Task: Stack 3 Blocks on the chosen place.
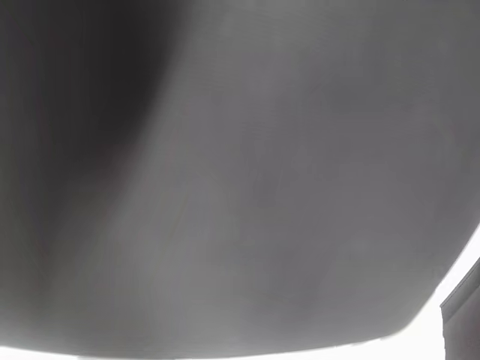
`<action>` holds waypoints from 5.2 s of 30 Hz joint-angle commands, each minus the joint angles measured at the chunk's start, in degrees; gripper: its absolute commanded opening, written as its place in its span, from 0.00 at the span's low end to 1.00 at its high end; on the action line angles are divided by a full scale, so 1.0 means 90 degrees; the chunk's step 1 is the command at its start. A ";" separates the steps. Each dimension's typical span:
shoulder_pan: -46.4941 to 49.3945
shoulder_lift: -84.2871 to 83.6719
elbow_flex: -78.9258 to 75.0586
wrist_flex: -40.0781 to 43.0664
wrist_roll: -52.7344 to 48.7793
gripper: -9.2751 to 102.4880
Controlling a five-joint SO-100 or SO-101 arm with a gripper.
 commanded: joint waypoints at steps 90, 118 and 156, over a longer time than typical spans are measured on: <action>-0.0801 1.0869 1.2490 -0.9395 -0.4521 0.24; -0.0967 1.0078 1.3047 -1.1182 -0.5283 0.24; -0.0879 0.8076 1.3184 -1.3584 -0.5625 0.24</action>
